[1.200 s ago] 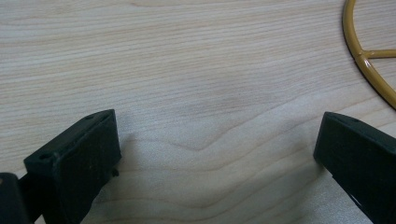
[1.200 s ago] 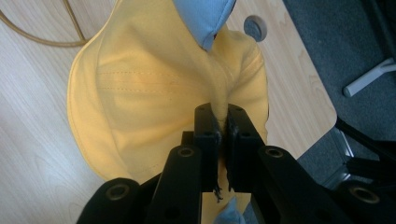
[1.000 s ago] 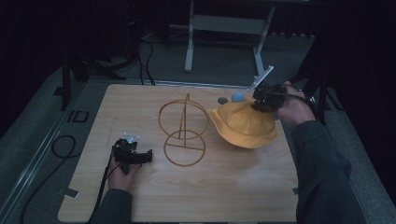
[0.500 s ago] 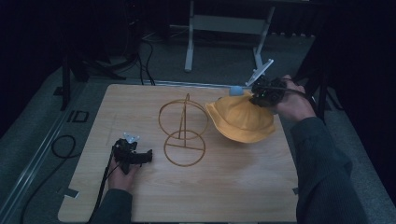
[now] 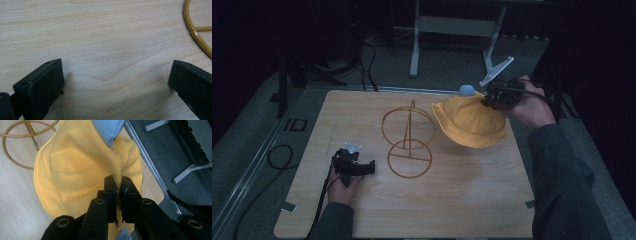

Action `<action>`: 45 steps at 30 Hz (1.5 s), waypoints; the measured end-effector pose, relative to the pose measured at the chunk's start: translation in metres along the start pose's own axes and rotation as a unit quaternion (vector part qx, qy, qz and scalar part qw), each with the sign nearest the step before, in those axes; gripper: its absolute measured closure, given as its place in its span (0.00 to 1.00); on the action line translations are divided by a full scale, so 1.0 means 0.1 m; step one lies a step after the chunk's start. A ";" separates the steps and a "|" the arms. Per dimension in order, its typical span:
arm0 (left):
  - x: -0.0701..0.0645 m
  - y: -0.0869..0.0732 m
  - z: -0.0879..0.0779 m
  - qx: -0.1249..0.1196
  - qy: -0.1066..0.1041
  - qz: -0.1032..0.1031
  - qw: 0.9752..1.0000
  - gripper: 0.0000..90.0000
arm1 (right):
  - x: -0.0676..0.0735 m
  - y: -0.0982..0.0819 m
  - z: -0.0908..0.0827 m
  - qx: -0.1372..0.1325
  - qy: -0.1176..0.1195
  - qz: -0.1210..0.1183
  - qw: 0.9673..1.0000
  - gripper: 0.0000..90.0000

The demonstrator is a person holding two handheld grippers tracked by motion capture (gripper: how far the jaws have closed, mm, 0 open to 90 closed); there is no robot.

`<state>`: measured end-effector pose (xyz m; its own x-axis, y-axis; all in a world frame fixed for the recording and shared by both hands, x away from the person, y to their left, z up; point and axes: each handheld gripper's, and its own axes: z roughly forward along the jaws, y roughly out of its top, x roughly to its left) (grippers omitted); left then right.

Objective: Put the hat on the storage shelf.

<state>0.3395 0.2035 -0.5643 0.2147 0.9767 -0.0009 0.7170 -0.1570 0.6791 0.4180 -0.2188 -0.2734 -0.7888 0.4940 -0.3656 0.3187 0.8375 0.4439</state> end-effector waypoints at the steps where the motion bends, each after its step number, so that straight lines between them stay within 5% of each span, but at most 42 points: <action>1: 0.00 0.00 0.00 0.001 0.000 0.001 1.000 0.00 | 0.00 0.00 -0.01 -0.002 -0.001 0.001 1.000 0.94; 45: 0.00 0.00 0.00 0.000 0.000 0.001 1.000 0.00 | 0.01 0.29 -0.41 -0.077 0.005 -0.008 0.997 0.94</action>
<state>0.3396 0.2036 -0.5643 0.2155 0.9765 0.0003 0.7162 -0.1582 0.6797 0.4046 -0.2037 -0.2272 -0.7987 0.4778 -0.3657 0.2224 0.7992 0.5584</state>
